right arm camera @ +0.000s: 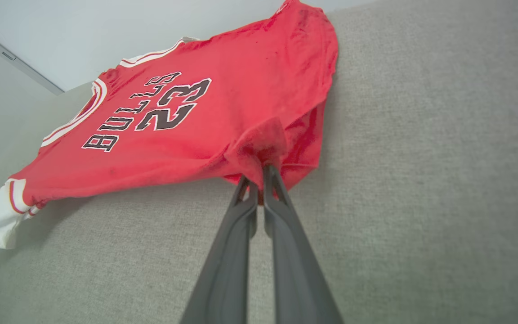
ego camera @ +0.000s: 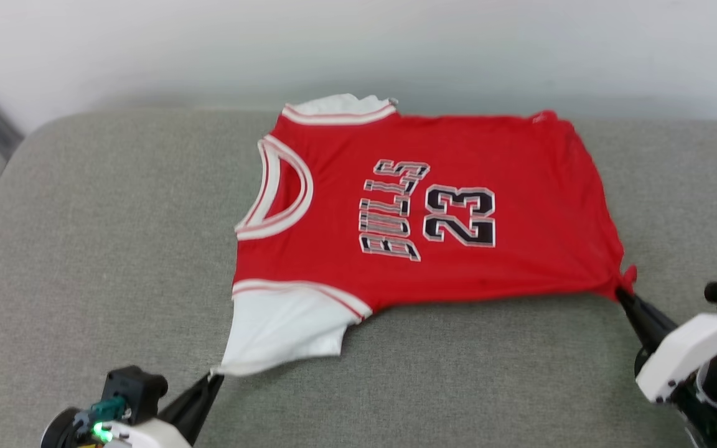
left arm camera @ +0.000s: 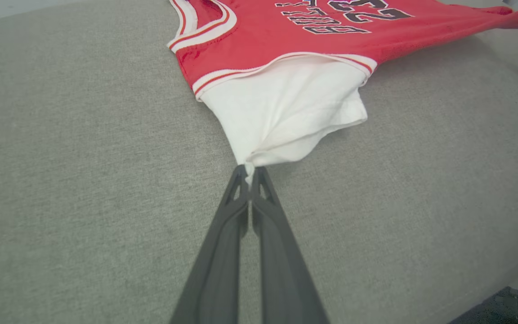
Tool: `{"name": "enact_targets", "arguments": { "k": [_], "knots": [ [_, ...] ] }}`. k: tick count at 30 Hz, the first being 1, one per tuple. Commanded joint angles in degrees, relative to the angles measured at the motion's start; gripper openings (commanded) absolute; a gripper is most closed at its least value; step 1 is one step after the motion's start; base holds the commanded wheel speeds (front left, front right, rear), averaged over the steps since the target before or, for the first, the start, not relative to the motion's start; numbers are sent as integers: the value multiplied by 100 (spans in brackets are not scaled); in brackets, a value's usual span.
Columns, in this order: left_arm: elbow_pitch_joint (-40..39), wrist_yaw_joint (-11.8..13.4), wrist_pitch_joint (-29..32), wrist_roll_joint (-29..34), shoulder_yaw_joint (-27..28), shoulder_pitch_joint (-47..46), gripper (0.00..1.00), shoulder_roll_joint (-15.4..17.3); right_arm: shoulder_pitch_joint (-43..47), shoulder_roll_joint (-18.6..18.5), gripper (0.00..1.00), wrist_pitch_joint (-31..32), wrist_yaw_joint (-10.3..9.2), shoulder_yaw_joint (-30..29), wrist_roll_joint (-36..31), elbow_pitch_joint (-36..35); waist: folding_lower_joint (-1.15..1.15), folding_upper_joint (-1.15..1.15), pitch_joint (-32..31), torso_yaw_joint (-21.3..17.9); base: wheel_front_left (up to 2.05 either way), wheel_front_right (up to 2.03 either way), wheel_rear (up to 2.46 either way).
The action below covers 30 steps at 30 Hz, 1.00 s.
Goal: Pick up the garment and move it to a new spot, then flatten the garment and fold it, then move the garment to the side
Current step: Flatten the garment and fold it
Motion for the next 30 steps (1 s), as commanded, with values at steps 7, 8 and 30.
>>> {"name": "enact_targets", "arguments": {
  "k": [7,8,30],
  "knots": [
    [-764,153,561,-486,-43,904,0,550,1181,-169,0,495,-2,-162,513,-791,2,0,-452,-150,0,0,0],
    [-853,189,616,-574,-41,1024,0,586,1347,-172,0,564,-2,-198,567,-894,2,0,-501,-166,0,0,0],
    [-1671,321,312,-939,584,1046,0,891,2320,327,0,1542,-2,-1183,646,-2497,2,0,-248,-424,0,0,0]
  ]
}}
